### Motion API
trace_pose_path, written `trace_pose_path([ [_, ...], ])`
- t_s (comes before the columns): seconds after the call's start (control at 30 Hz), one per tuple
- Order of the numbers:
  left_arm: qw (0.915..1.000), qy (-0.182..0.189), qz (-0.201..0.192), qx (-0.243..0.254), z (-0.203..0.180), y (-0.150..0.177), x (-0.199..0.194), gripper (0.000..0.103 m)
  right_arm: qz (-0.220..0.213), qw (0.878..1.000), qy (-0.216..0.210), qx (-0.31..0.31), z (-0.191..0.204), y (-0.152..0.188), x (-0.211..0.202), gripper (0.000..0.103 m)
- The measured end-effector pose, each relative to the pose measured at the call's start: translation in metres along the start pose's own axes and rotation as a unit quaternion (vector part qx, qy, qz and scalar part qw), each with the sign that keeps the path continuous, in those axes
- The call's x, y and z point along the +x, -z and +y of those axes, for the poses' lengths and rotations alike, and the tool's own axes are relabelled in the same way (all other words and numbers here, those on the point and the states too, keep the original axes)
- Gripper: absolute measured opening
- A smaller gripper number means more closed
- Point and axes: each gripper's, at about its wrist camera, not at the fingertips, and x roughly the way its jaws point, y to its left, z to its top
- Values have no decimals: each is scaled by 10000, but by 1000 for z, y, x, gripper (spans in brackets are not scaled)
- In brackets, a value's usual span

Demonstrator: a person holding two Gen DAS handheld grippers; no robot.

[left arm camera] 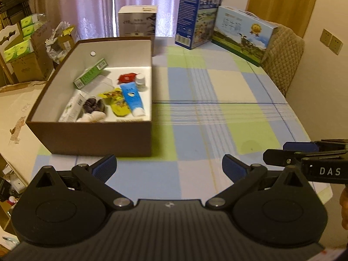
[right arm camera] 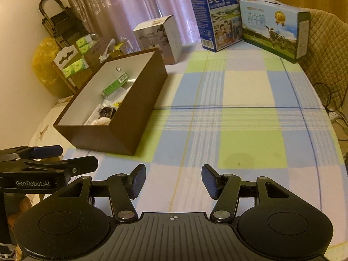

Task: Organize objects

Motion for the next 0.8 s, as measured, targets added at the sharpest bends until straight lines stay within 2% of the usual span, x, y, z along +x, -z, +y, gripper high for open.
trace_pose_path([
  [0.4, 10000, -6, 44, 80, -39, 21, -12, 102, 22, 10000, 67, 31, -22, 22, -31, 54],
  [0.8, 9999, -14, 35, 98, -51, 29, -18, 102, 29, 10000, 54, 5, -25, 28, -37, 54],
])
